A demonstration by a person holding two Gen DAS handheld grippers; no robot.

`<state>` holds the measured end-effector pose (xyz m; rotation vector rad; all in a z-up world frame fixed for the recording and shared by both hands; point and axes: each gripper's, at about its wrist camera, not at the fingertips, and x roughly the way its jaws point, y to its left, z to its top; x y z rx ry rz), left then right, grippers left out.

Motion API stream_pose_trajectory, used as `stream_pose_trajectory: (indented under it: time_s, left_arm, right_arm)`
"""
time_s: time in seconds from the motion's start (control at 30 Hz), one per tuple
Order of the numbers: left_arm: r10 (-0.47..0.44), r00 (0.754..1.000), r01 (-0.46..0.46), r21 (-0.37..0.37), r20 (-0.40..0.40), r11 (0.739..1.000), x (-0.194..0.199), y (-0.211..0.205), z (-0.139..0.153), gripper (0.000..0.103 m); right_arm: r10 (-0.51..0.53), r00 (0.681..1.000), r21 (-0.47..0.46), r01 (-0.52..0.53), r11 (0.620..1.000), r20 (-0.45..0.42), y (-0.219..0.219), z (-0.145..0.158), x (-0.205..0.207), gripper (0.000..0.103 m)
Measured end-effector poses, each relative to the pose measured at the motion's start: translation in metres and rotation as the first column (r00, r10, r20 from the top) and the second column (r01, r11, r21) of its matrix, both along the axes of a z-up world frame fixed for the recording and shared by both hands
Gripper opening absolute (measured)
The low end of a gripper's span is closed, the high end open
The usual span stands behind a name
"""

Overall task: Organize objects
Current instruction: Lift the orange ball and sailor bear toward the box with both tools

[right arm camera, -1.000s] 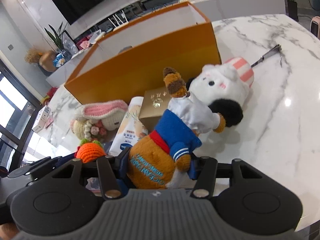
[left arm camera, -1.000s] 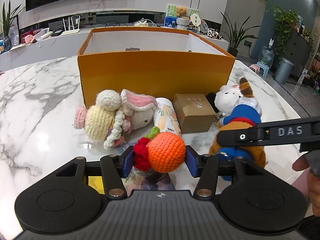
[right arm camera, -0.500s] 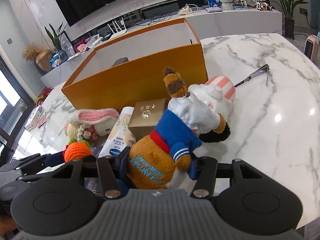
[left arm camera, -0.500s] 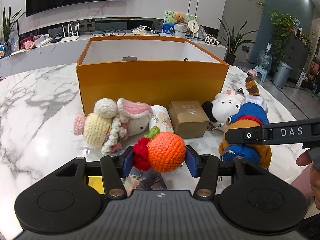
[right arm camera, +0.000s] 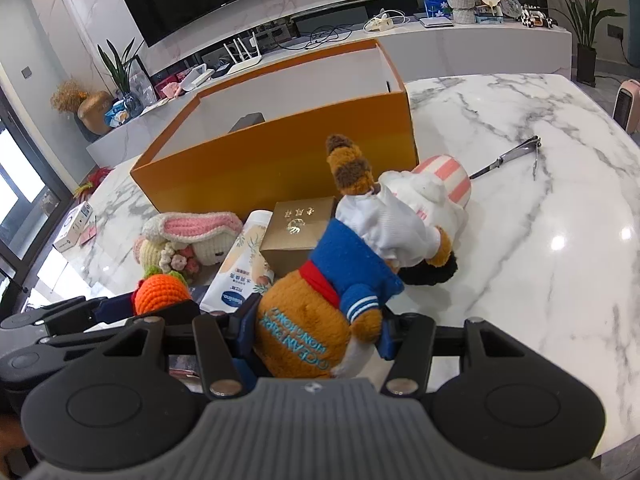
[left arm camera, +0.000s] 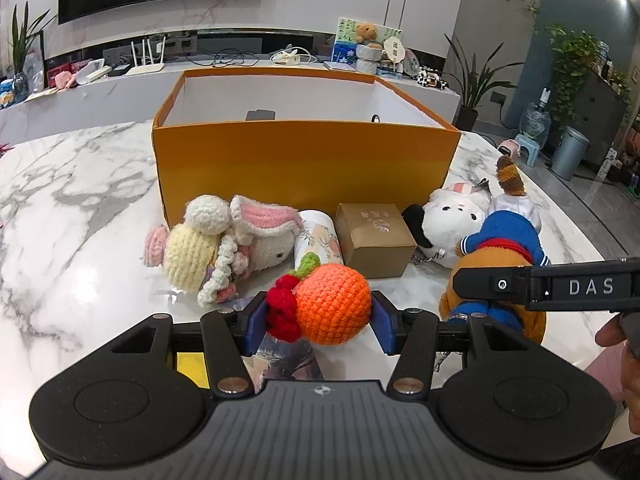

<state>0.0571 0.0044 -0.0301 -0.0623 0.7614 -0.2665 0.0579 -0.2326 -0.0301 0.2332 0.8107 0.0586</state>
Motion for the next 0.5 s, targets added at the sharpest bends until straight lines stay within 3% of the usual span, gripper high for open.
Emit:
stream_pose_trajectory:
  time_s: [0.5]
  left_arm:
    - [0.062,0.997,-0.061,0.005,-0.048,0.998,0.003,0.006,-0.001,0.061]
  right_arm:
    - [0.025,1.000,-0.033,-0.025,0.999,-0.015,0.013,0.000,0.005,0.058]
